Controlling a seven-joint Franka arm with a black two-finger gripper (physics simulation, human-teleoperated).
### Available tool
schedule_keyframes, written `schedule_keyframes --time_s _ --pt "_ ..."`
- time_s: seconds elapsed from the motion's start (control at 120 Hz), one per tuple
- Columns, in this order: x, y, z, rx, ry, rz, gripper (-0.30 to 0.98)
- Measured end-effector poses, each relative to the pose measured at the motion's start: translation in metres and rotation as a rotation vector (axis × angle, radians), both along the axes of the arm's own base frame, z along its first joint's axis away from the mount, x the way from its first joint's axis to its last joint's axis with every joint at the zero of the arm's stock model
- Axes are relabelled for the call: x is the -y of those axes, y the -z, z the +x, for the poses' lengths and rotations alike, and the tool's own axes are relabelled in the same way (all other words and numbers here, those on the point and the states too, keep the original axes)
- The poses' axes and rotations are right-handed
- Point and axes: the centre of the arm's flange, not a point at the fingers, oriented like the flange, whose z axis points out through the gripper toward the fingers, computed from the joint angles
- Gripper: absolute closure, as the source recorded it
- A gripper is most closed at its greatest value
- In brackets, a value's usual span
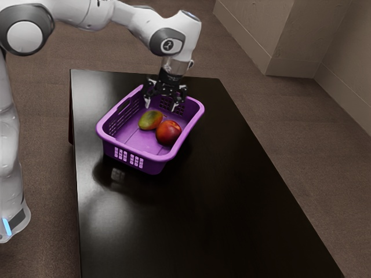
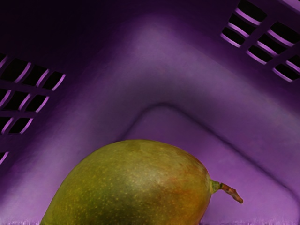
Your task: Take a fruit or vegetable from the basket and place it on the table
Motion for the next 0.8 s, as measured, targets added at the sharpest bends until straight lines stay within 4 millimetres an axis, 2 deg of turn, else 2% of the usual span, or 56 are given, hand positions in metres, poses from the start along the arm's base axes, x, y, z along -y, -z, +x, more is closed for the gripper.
schedule_keyframes --time_s 0.192,0.8 --pt "0.011 0.01 -0.003 -0.002 0.011 -0.01 0.0" --pt "0.01 0.037 -0.025 -0.013 -0.013 -0.03 0.0"
